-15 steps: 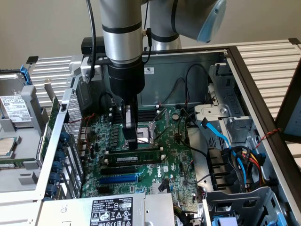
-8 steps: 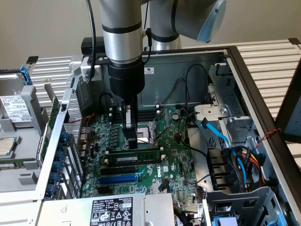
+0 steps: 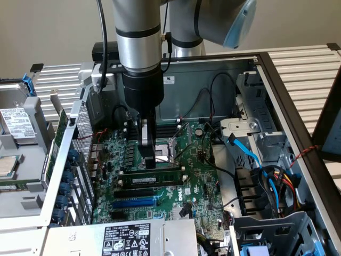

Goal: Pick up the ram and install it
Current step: 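Press down the ram until it locks into place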

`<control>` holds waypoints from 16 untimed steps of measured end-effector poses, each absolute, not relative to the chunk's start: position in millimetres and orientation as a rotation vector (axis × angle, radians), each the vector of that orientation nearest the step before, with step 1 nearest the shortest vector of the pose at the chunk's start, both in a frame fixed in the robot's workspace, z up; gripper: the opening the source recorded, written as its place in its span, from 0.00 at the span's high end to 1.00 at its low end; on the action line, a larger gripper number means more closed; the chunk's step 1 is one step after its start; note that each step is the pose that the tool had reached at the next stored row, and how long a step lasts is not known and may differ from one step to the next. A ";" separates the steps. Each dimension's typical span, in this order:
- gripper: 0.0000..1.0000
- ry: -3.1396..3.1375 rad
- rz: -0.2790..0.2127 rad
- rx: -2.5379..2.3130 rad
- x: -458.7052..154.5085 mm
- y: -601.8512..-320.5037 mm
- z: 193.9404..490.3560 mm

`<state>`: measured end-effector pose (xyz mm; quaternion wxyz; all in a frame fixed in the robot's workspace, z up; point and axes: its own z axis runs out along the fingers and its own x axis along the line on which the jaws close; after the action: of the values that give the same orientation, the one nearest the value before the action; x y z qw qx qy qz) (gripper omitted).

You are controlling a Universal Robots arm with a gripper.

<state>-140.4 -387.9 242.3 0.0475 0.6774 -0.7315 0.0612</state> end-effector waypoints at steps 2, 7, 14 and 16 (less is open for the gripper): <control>0.90 -2.231 0.187 2.066 -140.4 -387.9 242.3; 0.90 -2.229 0.187 2.069 -140.4 -387.9 242.2; 0.90 -2.229 0.187 2.069 -140.4 -387.8 240.1; 0.90 -2.228 0.187 2.069 -140.4 -387.9 239.9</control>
<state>-140.4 -387.9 239.9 0.0474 0.6784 -0.7306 0.0613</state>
